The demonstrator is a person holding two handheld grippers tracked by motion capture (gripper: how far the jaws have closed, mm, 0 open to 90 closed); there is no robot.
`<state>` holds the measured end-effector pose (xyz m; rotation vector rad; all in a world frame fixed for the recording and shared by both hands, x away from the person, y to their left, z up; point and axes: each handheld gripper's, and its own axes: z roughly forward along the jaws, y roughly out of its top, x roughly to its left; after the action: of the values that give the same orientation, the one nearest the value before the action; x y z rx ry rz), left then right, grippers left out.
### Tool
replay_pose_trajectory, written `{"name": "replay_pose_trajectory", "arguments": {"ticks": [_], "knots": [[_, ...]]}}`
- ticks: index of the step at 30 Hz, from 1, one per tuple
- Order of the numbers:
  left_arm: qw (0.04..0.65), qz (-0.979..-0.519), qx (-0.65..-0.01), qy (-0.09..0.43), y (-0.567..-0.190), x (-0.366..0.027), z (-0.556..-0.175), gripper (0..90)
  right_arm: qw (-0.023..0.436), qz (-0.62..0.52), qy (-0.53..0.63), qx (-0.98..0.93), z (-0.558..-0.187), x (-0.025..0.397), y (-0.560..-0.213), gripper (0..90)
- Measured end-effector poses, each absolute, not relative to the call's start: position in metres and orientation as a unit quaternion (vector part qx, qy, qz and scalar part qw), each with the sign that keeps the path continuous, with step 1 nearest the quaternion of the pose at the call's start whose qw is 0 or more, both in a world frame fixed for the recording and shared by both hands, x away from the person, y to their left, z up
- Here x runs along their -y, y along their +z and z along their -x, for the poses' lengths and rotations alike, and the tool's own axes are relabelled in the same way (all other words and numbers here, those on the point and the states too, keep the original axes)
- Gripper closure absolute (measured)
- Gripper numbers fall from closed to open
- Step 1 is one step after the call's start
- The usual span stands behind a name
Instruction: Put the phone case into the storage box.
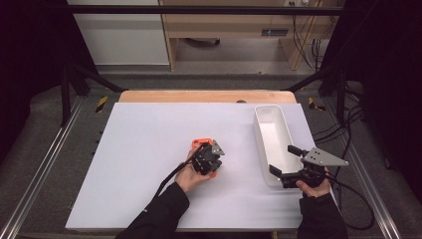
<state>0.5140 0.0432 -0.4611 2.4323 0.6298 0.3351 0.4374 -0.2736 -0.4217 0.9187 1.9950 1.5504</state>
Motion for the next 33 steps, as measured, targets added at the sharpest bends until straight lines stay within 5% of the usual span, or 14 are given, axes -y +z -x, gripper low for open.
{"name": "replay_pose_trajectory", "arguments": {"ticks": [33], "knots": [[0.258, -0.935, -0.207, 0.124, -0.455, -0.068, -0.502, 90.0, 0.225, -0.333, 0.561, -0.724, -0.437, 0.274, -0.422, 0.4]]}}
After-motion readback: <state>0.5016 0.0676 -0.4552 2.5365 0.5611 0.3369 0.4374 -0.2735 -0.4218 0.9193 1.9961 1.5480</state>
